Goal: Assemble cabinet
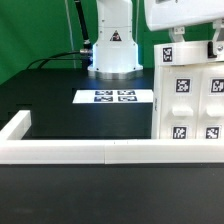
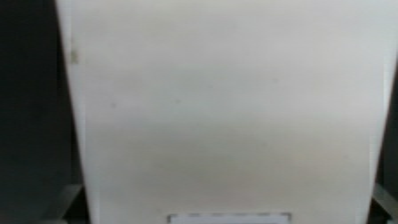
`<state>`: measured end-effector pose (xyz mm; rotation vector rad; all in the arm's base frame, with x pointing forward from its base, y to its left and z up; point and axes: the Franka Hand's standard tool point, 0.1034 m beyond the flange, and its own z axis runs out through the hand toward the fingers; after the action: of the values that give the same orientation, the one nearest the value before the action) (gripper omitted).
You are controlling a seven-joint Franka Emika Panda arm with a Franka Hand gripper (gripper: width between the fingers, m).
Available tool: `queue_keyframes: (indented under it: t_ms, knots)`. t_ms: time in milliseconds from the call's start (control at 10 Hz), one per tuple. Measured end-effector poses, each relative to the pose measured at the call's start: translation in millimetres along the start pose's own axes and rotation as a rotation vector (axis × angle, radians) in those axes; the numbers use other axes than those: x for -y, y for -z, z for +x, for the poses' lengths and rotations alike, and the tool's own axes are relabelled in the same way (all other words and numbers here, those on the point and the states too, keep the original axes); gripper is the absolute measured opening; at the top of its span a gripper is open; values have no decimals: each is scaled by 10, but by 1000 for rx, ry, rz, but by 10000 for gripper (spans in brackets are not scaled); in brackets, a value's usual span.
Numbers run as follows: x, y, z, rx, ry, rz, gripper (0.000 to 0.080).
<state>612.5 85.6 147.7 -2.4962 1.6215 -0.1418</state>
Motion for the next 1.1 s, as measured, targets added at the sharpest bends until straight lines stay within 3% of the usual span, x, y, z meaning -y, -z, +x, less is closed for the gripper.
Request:
queue_keyframes:
  t_ms: [800, 1100]
  knots:
    - [-1, -15, 10, 90, -739, 11, 543]
    - [3, -17, 16, 119, -857, 14, 543]
